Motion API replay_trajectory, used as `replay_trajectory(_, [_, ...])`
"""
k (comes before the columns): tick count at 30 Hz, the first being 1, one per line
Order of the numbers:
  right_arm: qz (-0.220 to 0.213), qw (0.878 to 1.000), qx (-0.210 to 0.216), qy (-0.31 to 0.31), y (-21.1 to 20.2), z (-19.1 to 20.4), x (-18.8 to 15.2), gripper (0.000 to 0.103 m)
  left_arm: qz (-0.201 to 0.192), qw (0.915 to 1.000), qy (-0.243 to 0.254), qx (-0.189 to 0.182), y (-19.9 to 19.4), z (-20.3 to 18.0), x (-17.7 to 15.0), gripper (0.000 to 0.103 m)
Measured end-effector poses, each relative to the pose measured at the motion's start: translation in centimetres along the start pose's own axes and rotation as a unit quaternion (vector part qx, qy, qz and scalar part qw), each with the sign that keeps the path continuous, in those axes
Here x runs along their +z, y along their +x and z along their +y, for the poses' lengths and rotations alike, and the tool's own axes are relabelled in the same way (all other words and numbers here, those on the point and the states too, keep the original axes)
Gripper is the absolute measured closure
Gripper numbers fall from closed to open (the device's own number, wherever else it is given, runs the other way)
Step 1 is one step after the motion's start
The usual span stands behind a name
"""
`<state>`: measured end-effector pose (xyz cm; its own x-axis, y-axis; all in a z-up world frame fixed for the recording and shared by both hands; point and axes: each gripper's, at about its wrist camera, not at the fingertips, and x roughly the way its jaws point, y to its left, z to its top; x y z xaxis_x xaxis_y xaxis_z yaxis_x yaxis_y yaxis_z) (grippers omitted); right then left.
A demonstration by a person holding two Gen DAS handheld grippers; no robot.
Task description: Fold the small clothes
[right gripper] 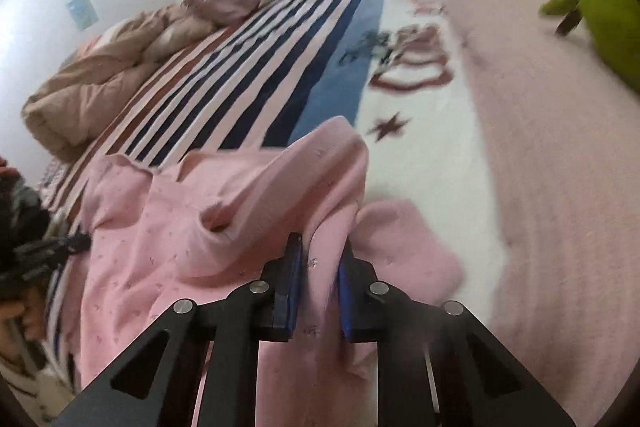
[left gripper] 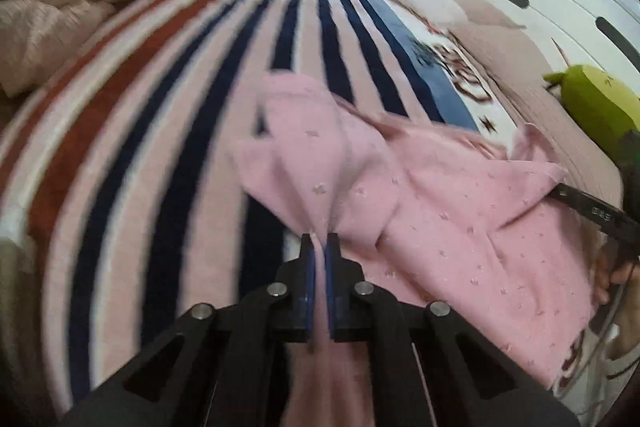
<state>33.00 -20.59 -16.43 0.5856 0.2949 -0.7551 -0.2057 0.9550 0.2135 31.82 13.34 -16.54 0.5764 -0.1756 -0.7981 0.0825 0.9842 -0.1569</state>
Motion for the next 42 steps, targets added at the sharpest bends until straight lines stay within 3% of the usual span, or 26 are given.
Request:
replay_trajectory(6, [0.0,0.999,-0.046,0.02,-2.4,-1.7,-0.1,0.092,0.002,0.9994,-0.011,0.032,0.3,1.6,0.9,0.101])
replay_trajectory(10, [0.019,0.995,-0.097,-0.006,-1.8,-2.1,-1.4,0.091,0.039,0.9953,0.005,0.089,2.7,1.8,0.0,0.1])
replay_trajectory(11, [0.024,0.994,-0.102,-0.01,-1.5,-2.1,-1.3,0.091,0.047,0.9952,0.007,0.085,2.8,2.1,-0.4,0.099])
replay_trajectory(12, [0.031,0.994,-0.1,-0.016,-1.5,-1.9,-1.3,0.087,0.049,0.9963,0.005,0.07,2.7,2.2,-0.5,0.092])
replay_trajectory(14, [0.035,0.995,-0.088,-0.034,-1.9,-1.2,-0.9,0.066,0.03,0.999,-0.005,0.034,1.8,2.2,-0.3,0.069])
replay_trajectory(15, [0.03,0.995,-0.075,-0.055,-2.4,-0.7,-0.5,0.043,0.019,0.9994,-0.005,0.028,1.4,2.2,-0.1,0.056])
replay_trajectory(16, [0.022,0.995,-0.063,-0.072,-2.8,-0.2,-0.3,0.031,0.01,0.9998,-0.002,0.017,0.9,2.2,0.2,0.047])
replay_trajectory(18, [0.004,0.993,-0.061,-0.101,-3.5,0.6,0.5,0.03,0.0,1.0,0.001,-0.005,0.5,1.9,0.7,0.042])
replay_trajectory(21, [0.02,0.991,-0.065,-0.117,-2.4,1.1,1.5,0.024,-0.004,0.9994,-0.007,-0.035,1.0,1.3,1.4,0.042])
replay_trajectory(24, [0.058,0.979,-0.123,-0.149,1.3,1.7,2.1,0.032,0.002,0.9996,-0.002,-0.026,3.0,-0.2,2.5,0.043])
replay_trajectory(25, [0.056,0.975,-0.155,-0.147,2.2,1.6,2.3,0.06,0.002,1.0,0.008,-0.005,3.8,-0.7,2.8,0.062])
replay_trajectory(27, [0.056,0.974,-0.185,-0.119,3.2,0.6,2.5,0.103,0.015,0.9996,0.02,0.009,4.8,-0.8,3.1,0.094])
replay_trajectory(30, [0.03,0.978,-0.194,-0.075,2.9,-1.9,2.6,0.103,-0.015,0.9994,0.006,0.031,4.1,-0.1,3.8,0.099])
replay_trajectory(32, [0.019,0.972,-0.221,-0.073,2.6,-3.1,2.9,0.103,-0.029,0.9949,0.02,0.094,4.0,0.2,4.2,0.099])
replay_trajectory(34, [0.029,0.981,-0.186,-0.045,2.1,-4.5,3.0,0.103,-0.011,0.9964,0.011,0.084,4.5,0.9,4.4,0.094])
replay_trajectory(35, [0.03,0.988,-0.149,-0.03,1.6,-4.8,2.8,0.103,-0.008,0.9975,0.002,0.07,4.5,1.3,4.4,0.092])
replay_trajectory(36, [0.029,0.991,-0.125,-0.023,1.0,-4.7,2.6,0.103,-0.01,0.9979,-0.009,0.063,4.3,1.7,4.3,0.086])
replay_trajectory(37, [0.025,0.994,-0.103,-0.025,0.2,-4.4,2.2,0.102,-0.012,0.998,-0.018,0.059,3.8,2.1,4.2,0.071])
replay_trajectory(38, [0.022,0.995,-0.093,-0.032,-0.4,-3.8,1.7,0.1,-0.013,0.998,-0.021,0.059,3.2,2.3,4.0,0.062])
replay_trajectory(39, [0.019,0.996,-0.083,-0.039,-1.3,-3.2,1.1,0.092,-0.019,0.9982,-0.019,0.054,2.1,2.3,3.6,0.052])
replay_trajectory(40, [0.014,0.997,-0.069,-0.044,-2.3,-2.5,0.4,0.082,-0.025,0.9986,-0.014,0.045,1.2,2.2,3.2,0.046])
replay_trajectory(42, [0.004,0.998,-0.034,-0.046,-4.1,-1.2,-1.2,0.074,-0.04,0.9991,-0.001,0.015,-1.7,1.6,1.8,0.04])
